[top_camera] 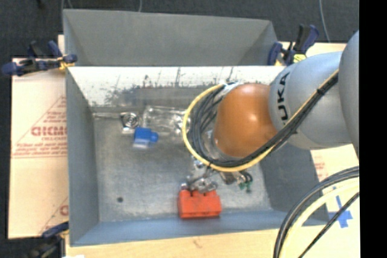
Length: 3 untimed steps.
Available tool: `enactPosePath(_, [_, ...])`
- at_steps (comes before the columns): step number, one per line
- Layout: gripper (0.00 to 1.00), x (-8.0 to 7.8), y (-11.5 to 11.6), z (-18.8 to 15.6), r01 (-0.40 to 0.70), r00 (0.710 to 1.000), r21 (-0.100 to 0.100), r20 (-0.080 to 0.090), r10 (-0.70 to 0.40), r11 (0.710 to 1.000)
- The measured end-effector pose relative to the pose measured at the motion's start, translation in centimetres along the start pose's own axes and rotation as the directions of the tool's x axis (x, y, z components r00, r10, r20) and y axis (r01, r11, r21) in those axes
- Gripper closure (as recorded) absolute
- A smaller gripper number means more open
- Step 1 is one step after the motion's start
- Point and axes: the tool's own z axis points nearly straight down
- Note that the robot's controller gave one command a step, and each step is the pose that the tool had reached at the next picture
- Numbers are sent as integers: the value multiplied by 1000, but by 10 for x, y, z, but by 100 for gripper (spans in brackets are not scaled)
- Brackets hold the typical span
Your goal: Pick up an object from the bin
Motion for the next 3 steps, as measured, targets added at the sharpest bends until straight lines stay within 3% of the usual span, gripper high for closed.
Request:
enactPosePath(1, [100,-17,-5,-77,179,984,1,1,-179,984])
enactPosePath(2, [100,-43,-12,-58,409,913,-2,-2,-409,913])
enactPosePath(3, [100,-39,-2,-178,426,905,4,3,-426,905])
